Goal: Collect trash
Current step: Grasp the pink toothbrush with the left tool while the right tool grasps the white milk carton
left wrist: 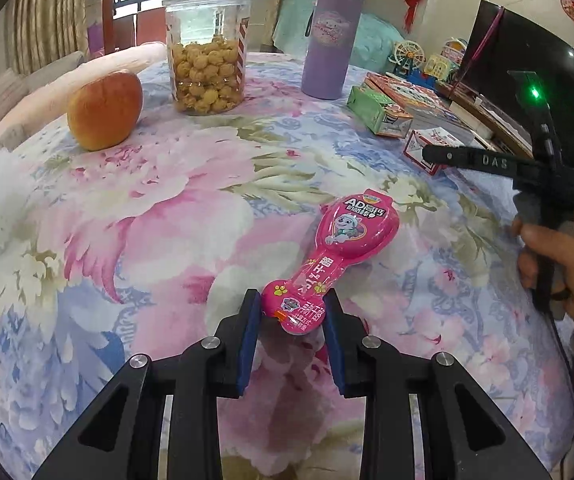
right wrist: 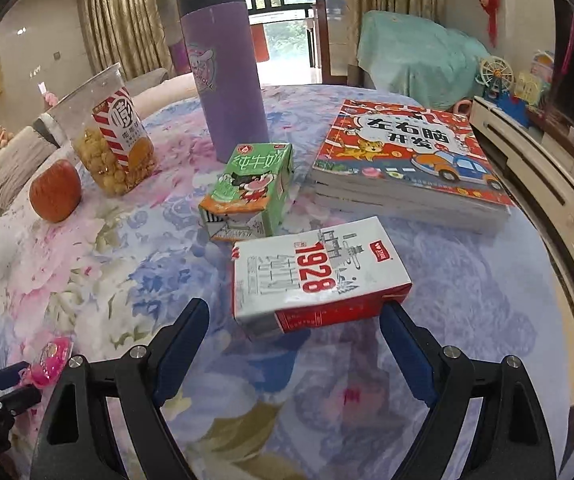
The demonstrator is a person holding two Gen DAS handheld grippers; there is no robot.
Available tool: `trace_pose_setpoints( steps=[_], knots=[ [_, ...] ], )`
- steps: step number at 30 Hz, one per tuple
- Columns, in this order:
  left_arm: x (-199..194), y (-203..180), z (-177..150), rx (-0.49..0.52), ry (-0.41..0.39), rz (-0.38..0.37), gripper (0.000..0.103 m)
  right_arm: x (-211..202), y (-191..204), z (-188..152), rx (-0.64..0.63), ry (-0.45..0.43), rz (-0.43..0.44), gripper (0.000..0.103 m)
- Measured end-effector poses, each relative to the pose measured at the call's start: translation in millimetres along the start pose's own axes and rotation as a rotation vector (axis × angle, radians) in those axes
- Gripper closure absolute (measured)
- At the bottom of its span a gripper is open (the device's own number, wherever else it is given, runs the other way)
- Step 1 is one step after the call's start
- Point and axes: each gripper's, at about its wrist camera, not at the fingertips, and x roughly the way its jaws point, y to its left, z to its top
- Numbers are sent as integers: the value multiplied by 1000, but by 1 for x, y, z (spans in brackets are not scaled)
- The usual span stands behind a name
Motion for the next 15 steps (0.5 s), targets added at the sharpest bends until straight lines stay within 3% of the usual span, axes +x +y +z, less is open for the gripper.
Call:
trace_pose_setpoints(
  steps=[2,4,7,9,12,15],
  knots=[
    [1,0,0,5,1,3,73,3,-7,1,30,6,20,30],
    [1,-1,0,6,2,3,73,4,-13,2,61,16,51,68],
    [1,-3,-1,5,4,2,73,-4,-18,-7,95,22,88,85],
    [-1,-6,-3,4,5,-3,73,-12,-20,-15,107,27,108,91],
    [-4,-10,-5,-6,8,-15,73,-25,-21,-27,123,36,114,92],
    [-7,-14,-8,-5,5,-16,73,-36,-21,-30,171,25,138,83]
  ],
)
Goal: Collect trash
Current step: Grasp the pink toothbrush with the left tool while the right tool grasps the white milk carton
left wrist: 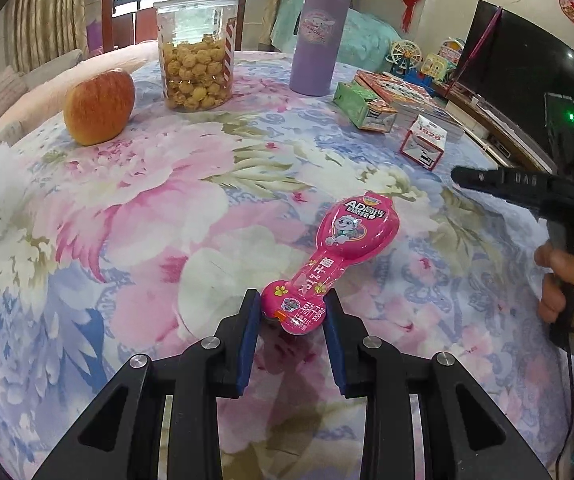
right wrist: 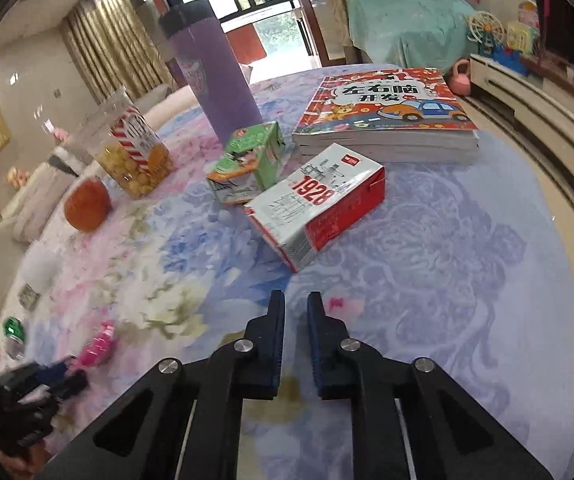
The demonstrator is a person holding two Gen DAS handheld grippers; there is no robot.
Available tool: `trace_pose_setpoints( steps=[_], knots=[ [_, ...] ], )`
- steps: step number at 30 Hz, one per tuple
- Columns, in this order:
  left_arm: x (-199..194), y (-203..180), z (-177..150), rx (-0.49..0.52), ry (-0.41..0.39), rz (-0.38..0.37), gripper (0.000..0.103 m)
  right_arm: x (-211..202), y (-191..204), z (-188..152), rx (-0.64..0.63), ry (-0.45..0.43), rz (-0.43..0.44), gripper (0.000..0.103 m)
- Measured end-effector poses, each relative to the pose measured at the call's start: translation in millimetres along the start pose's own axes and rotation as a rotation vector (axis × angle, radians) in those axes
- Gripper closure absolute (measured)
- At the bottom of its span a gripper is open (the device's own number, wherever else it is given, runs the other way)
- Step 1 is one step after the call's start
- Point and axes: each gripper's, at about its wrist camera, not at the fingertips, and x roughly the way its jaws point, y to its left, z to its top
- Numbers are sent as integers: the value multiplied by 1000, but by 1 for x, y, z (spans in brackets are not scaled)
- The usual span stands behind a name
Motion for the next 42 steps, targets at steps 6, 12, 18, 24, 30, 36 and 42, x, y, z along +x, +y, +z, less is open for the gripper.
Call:
trace_pose_setpoints(
  steps=[6,12,18,24,30,36,42],
  knots=[
    [-10,1,-4,25,-3,-11,59,5,5,13,129,-54,-6,46],
    [-17,1,-5,69,-21,1,55,33,6,37,270,-68,-91,36],
    [-13,-8,-3,147,-23,8,44,52,4,44,239,-43,-176,44],
    [-5,-16,3,216,-30,40,44,16,-1,29,163,-23,-89,50],
    [12,-23,4,242,25,35,54,-37,-8,-7,66,87,18,50],
    [13,-28,6,233,29,10,66,-71,-15,-44,86,88,38,43],
    [10,-35,8,231,13,40,56,-74,-9,-50,161,-33,-20,29]
  ],
)
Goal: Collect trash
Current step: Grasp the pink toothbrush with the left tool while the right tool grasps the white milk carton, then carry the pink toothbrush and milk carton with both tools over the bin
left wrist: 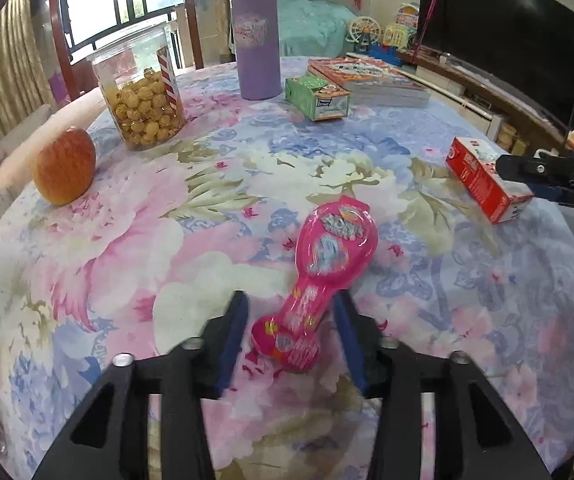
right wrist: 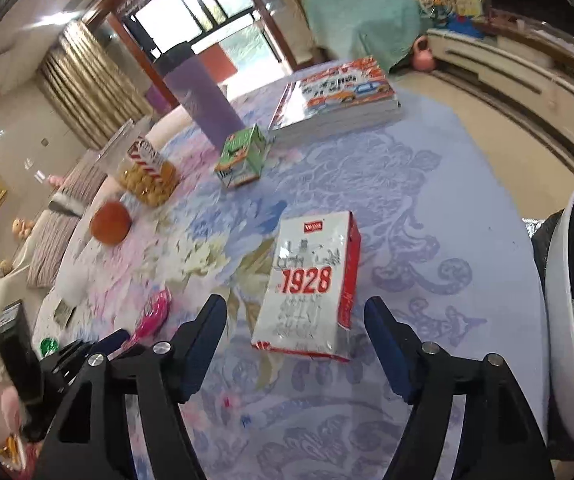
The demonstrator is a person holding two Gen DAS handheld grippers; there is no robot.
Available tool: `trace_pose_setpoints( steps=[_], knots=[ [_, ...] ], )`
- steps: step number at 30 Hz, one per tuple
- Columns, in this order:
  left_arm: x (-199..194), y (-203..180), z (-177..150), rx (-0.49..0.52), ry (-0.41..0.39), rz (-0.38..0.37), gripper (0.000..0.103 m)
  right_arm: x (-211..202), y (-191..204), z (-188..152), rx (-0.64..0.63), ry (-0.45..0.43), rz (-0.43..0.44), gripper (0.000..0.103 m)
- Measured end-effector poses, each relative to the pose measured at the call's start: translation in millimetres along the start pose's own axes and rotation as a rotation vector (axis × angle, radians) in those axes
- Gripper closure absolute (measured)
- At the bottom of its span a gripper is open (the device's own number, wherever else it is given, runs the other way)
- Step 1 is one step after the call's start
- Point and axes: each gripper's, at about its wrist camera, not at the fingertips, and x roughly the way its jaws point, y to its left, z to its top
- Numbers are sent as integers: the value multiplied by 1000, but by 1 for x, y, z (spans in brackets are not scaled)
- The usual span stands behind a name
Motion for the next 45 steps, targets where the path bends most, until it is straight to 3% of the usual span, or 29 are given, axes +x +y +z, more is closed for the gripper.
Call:
trace_pose_setpoints(
  steps=[4,6,9,10,19,21,45],
  knots=[
    [11,-8,0,8,22,5,58,21,9,-1,-42,-7,-91,30],
    [11,-9,1,0,23,-14,67,32,7,-3,-49,-1,-119,32],
    [8,-8,0,-32,23,-37,84,34,3,-9,-68,-22,-149,55],
    [7,-8,1,-36,21,-34,84,32,3,-11,-73,-24,-151,55],
    [-11,-25,0,-92,-9,-127,88,-12,-3,-27,-56,-61,-52,55],
    [-14,-35,1,-78,-8,-142,101,-24,-4,-30,-55,-65,-37,55],
    [-52,-131,5,82,-37,-235,101,-103,-49,-77,23,-124,0,55]
  ],
)
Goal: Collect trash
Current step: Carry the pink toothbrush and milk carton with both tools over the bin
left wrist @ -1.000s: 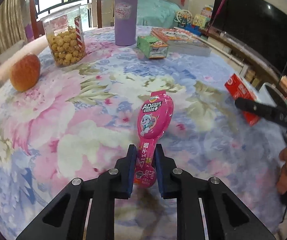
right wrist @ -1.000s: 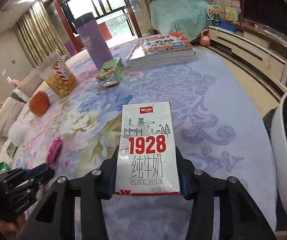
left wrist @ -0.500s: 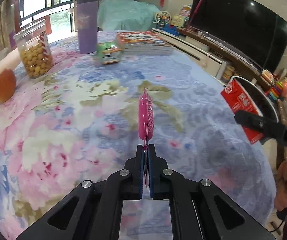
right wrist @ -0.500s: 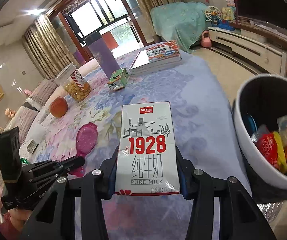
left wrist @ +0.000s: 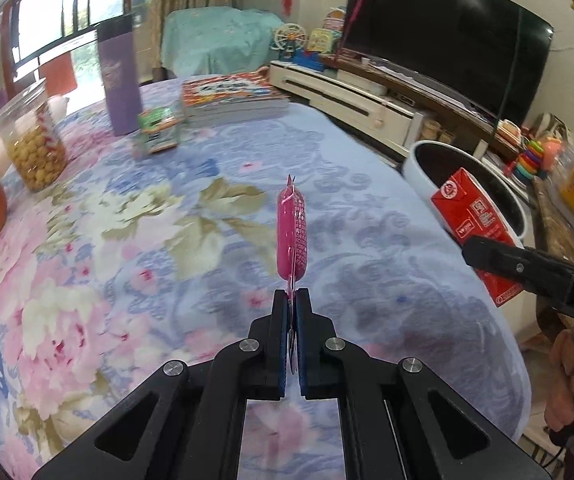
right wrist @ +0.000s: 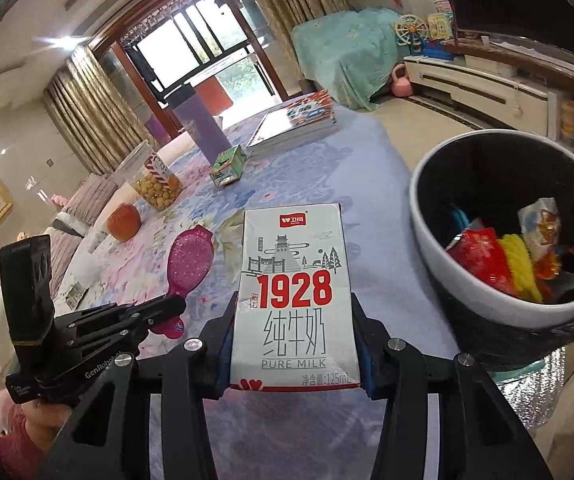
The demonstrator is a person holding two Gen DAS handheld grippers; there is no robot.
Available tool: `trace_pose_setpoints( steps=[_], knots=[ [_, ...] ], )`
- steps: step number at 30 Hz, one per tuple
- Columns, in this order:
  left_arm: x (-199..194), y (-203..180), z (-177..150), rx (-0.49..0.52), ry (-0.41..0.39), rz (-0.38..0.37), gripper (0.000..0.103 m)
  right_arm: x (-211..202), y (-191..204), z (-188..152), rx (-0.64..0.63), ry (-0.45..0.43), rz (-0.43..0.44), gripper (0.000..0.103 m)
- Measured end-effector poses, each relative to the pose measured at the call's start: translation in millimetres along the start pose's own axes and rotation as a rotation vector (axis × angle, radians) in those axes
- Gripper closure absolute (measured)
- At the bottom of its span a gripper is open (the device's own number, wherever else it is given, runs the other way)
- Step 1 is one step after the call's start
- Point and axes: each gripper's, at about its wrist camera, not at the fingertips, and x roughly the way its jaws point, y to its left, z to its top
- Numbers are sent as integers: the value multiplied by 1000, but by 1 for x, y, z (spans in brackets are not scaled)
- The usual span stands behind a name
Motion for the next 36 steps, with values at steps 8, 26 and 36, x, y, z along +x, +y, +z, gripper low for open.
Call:
trace_pose_setpoints(
  steps=[8,26,36],
  knots=[
    [2,-31,12,67,-5,-37,101,-21,-19,1,29,-38,-21,55],
    [21,-86,40,166,-2,-90,101,-66,-77,18,82,-106,-108,55],
    [33,-109,56,206,-1,-106,101,-67,-102,29,117,-105,-129,55]
  ],
)
